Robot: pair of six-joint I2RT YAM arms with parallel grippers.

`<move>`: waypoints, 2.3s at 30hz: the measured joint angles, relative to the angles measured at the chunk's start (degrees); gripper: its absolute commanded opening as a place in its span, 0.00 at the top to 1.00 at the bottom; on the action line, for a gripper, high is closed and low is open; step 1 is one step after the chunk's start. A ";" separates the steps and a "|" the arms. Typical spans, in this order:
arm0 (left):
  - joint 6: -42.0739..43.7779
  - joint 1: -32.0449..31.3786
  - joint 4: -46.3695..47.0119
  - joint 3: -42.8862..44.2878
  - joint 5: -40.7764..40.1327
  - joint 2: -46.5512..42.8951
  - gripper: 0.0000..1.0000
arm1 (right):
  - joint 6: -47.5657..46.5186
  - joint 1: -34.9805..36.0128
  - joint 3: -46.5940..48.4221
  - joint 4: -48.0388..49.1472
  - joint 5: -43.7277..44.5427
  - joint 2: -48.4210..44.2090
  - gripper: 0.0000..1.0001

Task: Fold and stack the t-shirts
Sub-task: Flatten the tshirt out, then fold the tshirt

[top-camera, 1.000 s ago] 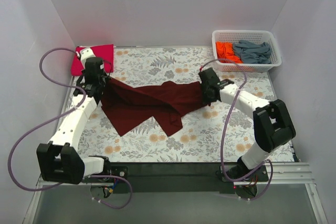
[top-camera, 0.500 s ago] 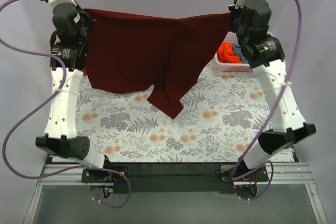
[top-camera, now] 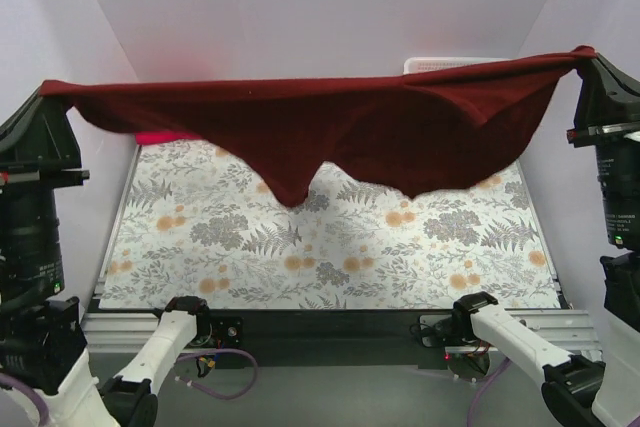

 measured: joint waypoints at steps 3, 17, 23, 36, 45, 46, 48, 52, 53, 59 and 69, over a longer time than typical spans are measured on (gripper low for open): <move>0.55 0.02 -1.73 0.24 2.71 -2.71 1.00 | -2.73 0.00 0.92 0.76 -2.60 -1.36 0.99; 1.20 0.07 -2.16 -18.67 -0.72 13.33 1.00 | -11.37 -0.22 -8.72 10.34 -3.04 18.01 0.99; 0.28 0.39 6.80 -40.96 -5.51 30.42 1.00 | -11.78 -0.33 -27.96 18.32 -3.65 33.42 0.99; 0.13 3.76 18.91 -40.17 -8.20 58.62 1.00 | -9.88 -0.59 -25.94 25.03 -4.33 58.51 0.99; 1.38 4.44 19.61 -34.62 -8.90 63.54 1.00 | -8.98 -1.42 -23.96 24.90 -4.59 60.39 0.99; 1.53 4.44 19.67 -34.34 -8.96 63.54 1.00 | -8.46 -1.46 -23.91 24.63 -4.70 60.13 0.99; 1.77 4.50 19.50 -33.94 -9.05 63.54 1.00 | -7.45 -1.49 -23.93 23.19 -4.92 59.17 0.99; 2.32 4.61 18.73 -33.88 -9.44 63.54 1.00 | -4.72 -1.49 -24.70 20.39 -6.21 55.56 0.99; 2.38 4.61 18.45 -33.88 -9.57 63.54 1.00 | -3.89 -1.49 -24.81 19.26 -6.60 54.45 0.99; 3.91 4.68 16.79 -33.90 -10.47 62.47 1.00 | 1.14 -1.42 -24.79 12.44 -8.39 49.83 0.99; 6.71 4.68 15.39 -35.78 -12.22 54.80 1.00 | 12.46 -0.33 -26.08 0.00 -7.10 45.97 0.99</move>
